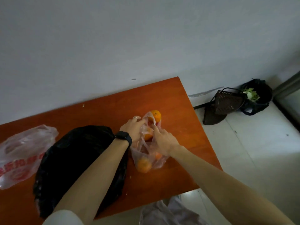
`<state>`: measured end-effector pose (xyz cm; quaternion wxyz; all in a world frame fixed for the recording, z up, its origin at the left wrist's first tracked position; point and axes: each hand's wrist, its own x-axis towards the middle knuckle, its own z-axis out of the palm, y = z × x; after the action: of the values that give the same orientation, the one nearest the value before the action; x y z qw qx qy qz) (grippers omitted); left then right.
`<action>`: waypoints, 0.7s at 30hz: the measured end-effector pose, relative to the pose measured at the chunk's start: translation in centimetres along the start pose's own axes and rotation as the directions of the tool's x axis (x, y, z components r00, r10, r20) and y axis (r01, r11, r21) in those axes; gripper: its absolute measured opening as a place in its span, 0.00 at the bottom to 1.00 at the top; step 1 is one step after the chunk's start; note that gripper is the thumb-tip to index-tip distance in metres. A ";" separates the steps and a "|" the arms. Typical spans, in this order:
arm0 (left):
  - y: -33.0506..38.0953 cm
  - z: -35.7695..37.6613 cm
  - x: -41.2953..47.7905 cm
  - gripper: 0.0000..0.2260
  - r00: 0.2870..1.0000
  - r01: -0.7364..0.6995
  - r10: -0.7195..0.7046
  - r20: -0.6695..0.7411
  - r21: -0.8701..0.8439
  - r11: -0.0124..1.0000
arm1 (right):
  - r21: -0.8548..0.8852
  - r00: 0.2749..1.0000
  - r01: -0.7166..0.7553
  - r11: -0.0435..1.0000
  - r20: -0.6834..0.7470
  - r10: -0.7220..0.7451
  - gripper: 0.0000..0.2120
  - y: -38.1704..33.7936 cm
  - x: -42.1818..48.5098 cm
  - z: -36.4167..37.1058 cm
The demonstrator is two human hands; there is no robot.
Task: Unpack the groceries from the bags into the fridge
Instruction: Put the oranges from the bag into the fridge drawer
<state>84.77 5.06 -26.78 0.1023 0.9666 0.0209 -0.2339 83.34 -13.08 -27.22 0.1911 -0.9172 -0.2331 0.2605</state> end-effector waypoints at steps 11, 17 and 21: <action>-7.6 1.0 3.8 0.11 0.993 0.023 -0.052 0.103 0.261 0.965 | -0.315 0.985 -0.170 0.934 -0.014 0.175 0.17 4.1 1.7 0.4; -7.6 0.7 5.1 0.13 0.993 0.104 -0.111 0.029 0.194 0.975 | -0.017 0.921 -0.387 0.922 0.038 0.388 0.16 6.7 1.4 0.3; -6.1 -0.3 4.2 0.12 0.886 -0.101 0.212 -0.413 0.274 0.956 | 0.301 0.827 -0.427 0.852 -0.251 0.503 0.11 6.0 2.6 -1.6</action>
<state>88.13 11.01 -29.56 -0.0064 0.9979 -0.0644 -0.0024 88.14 -16.97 -29.82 0.2622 -0.9473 0.0652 0.1724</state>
